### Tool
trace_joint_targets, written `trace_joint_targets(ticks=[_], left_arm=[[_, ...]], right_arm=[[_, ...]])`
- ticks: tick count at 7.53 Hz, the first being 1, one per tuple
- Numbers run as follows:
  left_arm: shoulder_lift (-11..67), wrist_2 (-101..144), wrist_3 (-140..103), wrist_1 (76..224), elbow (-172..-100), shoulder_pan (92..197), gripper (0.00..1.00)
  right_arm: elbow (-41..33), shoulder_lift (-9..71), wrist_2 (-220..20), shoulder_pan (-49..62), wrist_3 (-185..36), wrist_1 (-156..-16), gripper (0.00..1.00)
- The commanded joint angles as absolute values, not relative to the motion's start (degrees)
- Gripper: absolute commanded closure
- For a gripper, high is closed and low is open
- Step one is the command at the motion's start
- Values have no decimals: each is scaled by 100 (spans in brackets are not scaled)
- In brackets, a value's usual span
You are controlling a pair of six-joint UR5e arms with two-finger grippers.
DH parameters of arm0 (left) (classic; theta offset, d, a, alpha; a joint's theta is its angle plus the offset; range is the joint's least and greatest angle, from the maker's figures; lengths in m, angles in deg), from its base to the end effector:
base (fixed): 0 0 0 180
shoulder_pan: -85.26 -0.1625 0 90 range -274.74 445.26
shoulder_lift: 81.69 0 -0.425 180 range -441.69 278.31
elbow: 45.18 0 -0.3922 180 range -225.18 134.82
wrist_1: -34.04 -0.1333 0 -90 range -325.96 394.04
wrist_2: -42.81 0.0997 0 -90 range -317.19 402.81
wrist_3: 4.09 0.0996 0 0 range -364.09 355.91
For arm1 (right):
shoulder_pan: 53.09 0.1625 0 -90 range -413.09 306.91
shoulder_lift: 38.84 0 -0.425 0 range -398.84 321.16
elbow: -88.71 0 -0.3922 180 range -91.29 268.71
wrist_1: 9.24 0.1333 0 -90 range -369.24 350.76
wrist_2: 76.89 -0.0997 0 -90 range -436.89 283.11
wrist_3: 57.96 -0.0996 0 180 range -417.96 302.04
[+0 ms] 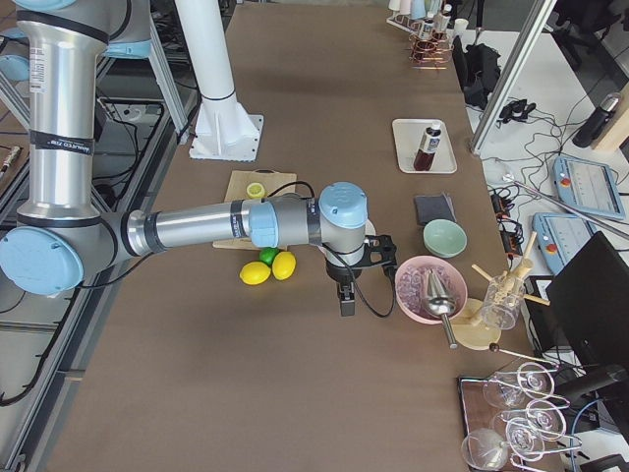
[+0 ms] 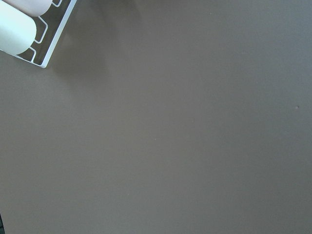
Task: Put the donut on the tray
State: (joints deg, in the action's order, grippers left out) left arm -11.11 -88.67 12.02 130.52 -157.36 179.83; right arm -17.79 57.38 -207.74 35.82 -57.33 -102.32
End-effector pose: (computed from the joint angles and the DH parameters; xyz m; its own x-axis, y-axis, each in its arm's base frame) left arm -0.0959 -0.3543 0.6021 0.7474 0.3175 -0.5835 -0.1340 0.9324 0.3357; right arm 0.0596 -0.4494 0.5773 0.7545 -0.1073 0.6475 0.0272 0.9908 0.1325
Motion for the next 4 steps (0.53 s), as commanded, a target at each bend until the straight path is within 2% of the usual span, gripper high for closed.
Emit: trace_joint_targets(ticks=[1, 4], left_arm=[[-1235, -8877, 1191, 13353, -15575, 17983, 3], [-1235, -9147, 1199, 13319, -15575, 17948, 3]], right_arm=[[-1781, 5722, -20785, 3349, -5752, -10232, 0], [-1764, 5722, -20959, 3042, -6783, -9708, 0]])
